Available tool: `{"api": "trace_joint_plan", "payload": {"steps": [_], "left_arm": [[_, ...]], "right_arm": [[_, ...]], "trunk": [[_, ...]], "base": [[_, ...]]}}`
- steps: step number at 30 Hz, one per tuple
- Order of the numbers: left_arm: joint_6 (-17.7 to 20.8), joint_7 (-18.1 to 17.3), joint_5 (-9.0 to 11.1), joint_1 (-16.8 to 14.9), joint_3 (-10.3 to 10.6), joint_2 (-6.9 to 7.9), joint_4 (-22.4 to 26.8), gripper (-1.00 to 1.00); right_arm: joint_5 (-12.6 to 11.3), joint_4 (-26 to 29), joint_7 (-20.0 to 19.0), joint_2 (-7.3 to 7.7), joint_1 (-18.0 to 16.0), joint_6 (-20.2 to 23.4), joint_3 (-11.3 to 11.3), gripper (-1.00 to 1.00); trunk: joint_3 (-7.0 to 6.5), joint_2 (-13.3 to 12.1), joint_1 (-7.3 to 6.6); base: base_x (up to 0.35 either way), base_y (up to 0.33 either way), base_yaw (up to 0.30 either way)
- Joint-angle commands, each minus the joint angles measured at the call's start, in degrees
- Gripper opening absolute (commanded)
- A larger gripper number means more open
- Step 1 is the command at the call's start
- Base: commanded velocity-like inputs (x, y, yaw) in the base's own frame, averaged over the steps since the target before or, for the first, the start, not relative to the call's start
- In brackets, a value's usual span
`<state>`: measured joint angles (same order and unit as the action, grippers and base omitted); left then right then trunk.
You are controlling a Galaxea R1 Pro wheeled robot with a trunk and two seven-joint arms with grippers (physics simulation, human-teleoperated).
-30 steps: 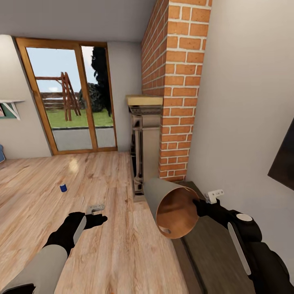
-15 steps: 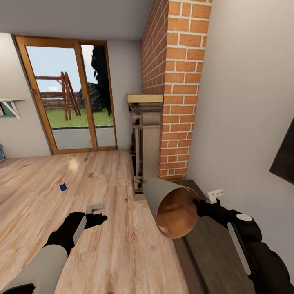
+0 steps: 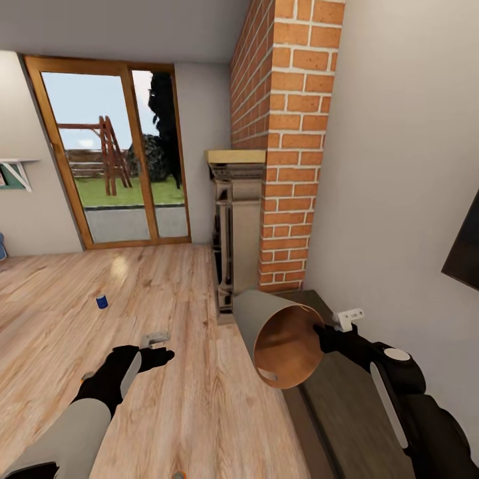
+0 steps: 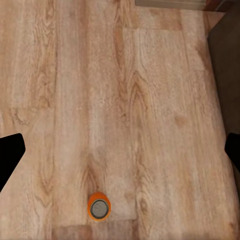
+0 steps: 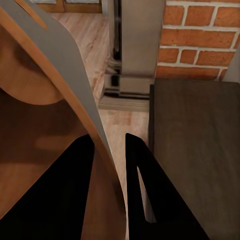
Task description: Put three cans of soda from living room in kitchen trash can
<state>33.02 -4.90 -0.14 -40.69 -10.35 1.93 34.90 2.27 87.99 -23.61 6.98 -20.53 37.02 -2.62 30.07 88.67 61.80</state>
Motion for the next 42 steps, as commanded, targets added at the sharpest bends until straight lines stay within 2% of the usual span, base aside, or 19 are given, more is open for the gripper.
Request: {"api": "trace_joint_plan", "payload": {"steps": [1,42], "left_arm": [[0.0,0.0,0.0,0.0,0.0,-0.05,0.0,1.0],[-0.4,0.2,0.0,0.0,0.1,-0.6,-1.1,1.0]], "right_arm": [[-0.8,0.1,-0.1,-0.09,0.0,0.1,0.0,-1.0],[-1.0,0.1,-0.1,-0.47,0.0,0.1,-0.1,-1.0]], "trunk": [[0.17,0.4,0.22],[7.53,16.9,9.23]], "base": [[0.0,0.0,0.0],[0.0,0.0,0.0]]}}
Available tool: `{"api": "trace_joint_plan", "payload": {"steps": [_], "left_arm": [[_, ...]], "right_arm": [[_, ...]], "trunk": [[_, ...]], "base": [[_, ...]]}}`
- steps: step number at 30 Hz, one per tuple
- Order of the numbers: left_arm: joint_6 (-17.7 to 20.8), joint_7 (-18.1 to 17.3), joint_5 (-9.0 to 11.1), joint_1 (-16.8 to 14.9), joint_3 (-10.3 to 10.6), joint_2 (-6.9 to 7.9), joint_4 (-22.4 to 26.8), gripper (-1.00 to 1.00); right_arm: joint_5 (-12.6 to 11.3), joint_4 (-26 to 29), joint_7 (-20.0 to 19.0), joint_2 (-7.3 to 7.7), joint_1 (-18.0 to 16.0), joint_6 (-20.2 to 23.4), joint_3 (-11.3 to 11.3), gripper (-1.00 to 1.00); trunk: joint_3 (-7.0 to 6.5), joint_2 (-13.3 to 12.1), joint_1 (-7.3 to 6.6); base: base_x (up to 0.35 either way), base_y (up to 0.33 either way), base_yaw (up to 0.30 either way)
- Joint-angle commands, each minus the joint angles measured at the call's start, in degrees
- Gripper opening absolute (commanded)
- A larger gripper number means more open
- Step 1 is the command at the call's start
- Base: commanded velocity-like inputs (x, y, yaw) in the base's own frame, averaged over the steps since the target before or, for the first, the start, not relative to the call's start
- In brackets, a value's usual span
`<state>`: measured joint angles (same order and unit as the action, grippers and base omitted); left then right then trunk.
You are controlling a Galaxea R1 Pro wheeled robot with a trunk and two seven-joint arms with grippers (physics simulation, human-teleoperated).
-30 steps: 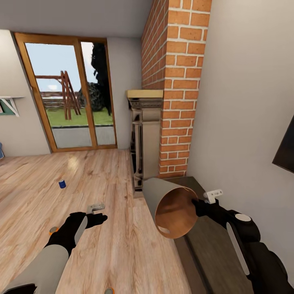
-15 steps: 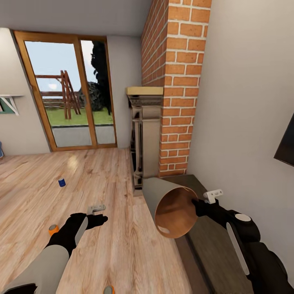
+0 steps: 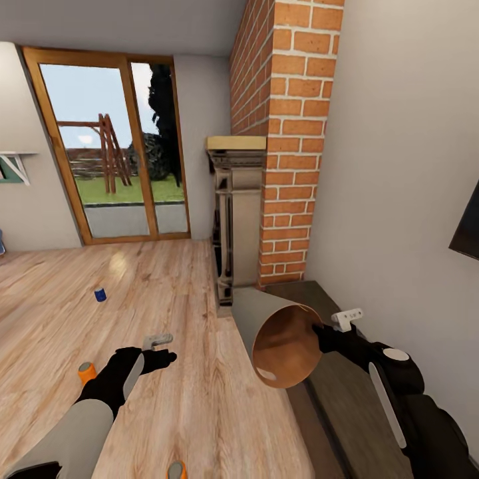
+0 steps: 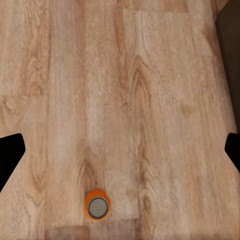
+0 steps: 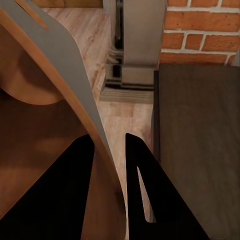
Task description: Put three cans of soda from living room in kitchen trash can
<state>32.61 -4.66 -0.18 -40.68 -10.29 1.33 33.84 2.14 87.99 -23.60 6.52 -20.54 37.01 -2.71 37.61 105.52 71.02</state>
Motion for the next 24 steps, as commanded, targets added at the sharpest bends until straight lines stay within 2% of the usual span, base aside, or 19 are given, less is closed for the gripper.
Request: {"api": "trace_joint_plan", "payload": {"steps": [1,24], "left_arm": [[0.0,0.0,0.0,0.0,0.0,0.0,0.0,1.0],[0.5,0.3,0.0,0.0,-0.1,-0.14,-1.9,1.0]], "right_arm": [[-0.9,0.1,-0.1,-0.01,0.0,0.1,0.0,-1.0],[-0.9,0.1,-0.1,-0.02,0.0,0.1,0.0,-1.0]], "trunk": [[0.17,0.4,0.22],[4.3,9.6,5.27]], "base": [[0.0,0.0,0.0],[0.0,0.0,0.0]]}}
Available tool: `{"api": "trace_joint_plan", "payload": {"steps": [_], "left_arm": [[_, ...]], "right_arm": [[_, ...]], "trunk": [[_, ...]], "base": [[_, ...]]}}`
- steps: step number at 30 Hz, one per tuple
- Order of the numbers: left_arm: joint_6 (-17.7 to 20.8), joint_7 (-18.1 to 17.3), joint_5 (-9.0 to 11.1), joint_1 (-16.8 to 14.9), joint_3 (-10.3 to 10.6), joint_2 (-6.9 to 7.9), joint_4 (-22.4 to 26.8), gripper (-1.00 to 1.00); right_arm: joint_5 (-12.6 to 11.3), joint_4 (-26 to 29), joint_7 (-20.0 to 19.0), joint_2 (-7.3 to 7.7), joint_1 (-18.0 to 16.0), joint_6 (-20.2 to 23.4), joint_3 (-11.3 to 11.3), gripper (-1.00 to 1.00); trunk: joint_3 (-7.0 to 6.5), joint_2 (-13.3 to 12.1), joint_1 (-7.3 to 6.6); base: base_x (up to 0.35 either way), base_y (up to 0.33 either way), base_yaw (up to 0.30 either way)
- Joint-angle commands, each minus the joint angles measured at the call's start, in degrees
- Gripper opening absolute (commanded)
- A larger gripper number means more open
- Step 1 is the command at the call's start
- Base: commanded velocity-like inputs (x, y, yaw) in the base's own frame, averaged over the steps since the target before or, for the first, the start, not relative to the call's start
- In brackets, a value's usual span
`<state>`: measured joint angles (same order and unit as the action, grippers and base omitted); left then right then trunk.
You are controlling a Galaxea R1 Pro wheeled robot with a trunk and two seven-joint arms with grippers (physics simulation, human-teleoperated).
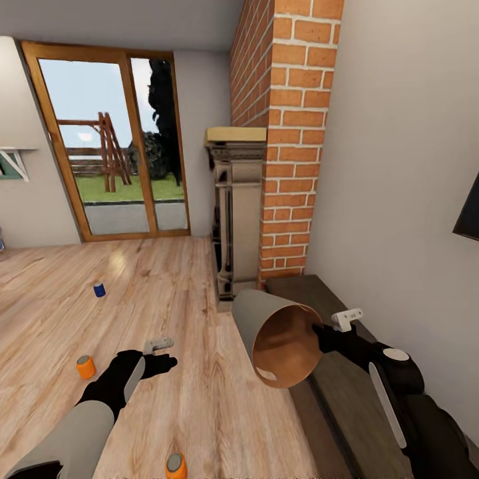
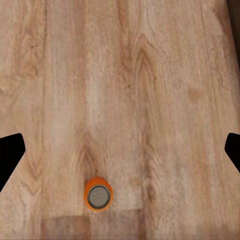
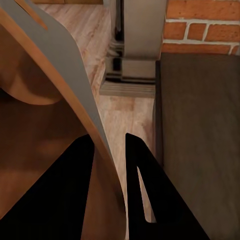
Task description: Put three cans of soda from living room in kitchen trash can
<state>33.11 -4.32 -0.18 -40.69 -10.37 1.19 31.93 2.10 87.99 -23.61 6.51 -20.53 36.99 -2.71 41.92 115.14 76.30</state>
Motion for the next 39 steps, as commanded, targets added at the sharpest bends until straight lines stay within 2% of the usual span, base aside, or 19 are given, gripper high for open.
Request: {"api": "trace_joint_plan", "payload": {"steps": [1,16,21,32,39], "left_arm": [[0.0,0.0,0.0,0.0,0.0,-0.01,0.0,1.0],[0.6,1.1,0.1,-0.1,0.0,-0.88,-0.4,1.0],[1.2,1.8,0.1,-0.1,-0.1,-1.74,-0.4,1.0],[3.8,2.1,0.4,-0.1,-0.1,-1.88,-0.6,1.0],[5.0,2.2,0.6,-0.3,-0.1,-1.96,-3.1,1.0]], "right_arm": [[-0.9,0.1,-0.1,-0.01,0.0,0.1,0.0,-1.0],[-0.5,0.1,-0.1,-0.73,0.0,0.0,0.0,-1.0],[-0.5,0.1,-0.1,-0.8,0.0,0.0,0.0,-1.0],[-0.5,0.1,-0.1,-0.8,0.0,0.0,0.0,-1.0],[-0.5,0.1,-0.1,-0.8,0.0,0.0,0.0,-1.0]], "trunk": [[0.17,0.4,0.22],[2.87,6.4,3.52],[3.76,8.4,4.61],[5.74,12.9,7.03],[7.0,15.7,8.57]], "base": [[0.0,0.0,0.0],[0.0,0.0,0.0],[0.0,0.0,0.0],[0.0,0.0,0.0],[0.0,0.0,0.0]]}}
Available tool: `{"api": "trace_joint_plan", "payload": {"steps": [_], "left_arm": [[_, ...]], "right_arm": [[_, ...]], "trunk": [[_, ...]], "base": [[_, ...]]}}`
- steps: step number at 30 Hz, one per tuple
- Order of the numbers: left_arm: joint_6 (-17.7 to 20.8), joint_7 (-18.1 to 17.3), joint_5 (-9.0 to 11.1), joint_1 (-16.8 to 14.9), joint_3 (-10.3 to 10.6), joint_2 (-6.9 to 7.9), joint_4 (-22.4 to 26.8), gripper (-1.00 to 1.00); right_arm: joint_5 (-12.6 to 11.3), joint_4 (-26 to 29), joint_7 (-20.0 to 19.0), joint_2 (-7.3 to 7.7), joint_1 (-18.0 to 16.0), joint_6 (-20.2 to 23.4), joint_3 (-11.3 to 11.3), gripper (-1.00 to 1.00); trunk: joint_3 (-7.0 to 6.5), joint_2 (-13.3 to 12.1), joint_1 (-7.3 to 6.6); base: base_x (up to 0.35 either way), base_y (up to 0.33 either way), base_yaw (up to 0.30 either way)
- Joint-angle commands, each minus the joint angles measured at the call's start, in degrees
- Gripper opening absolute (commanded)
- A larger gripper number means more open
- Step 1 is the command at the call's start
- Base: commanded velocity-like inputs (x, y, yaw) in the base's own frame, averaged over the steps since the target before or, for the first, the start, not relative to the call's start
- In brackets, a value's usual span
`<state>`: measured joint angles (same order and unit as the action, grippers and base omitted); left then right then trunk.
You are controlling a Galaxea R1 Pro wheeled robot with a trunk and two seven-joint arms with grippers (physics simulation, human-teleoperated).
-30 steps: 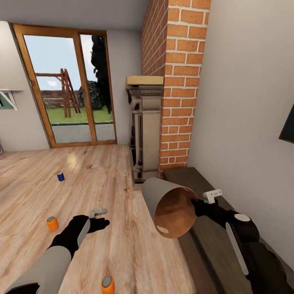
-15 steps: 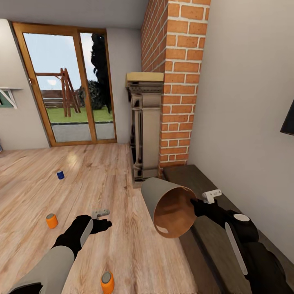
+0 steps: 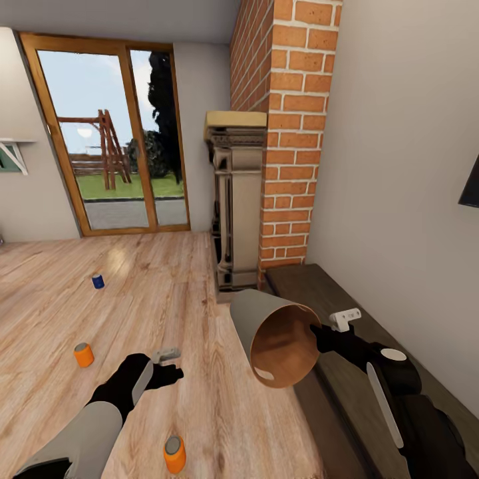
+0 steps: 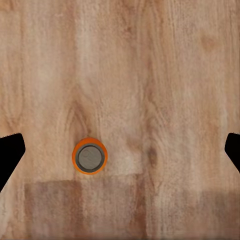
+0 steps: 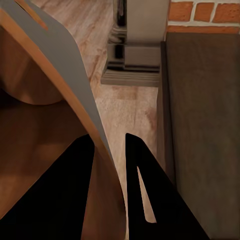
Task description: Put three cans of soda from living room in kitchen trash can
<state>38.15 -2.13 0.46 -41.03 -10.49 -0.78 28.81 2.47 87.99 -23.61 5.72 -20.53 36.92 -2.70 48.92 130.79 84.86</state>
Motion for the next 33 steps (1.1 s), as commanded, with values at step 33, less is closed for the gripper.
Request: {"api": "trace_joint_plan", "payload": {"steps": [33], "left_arm": [[-0.6,3.6,0.3,-0.1,0.0,0.07,-0.4,1.0]], "right_arm": [[-0.9,0.1,-0.1,-0.01,0.0,0.1,0.1,-1.0]], "trunk": [[6.0,12.5,6.86]], "base": [[0.0,0.0,0.0]]}}
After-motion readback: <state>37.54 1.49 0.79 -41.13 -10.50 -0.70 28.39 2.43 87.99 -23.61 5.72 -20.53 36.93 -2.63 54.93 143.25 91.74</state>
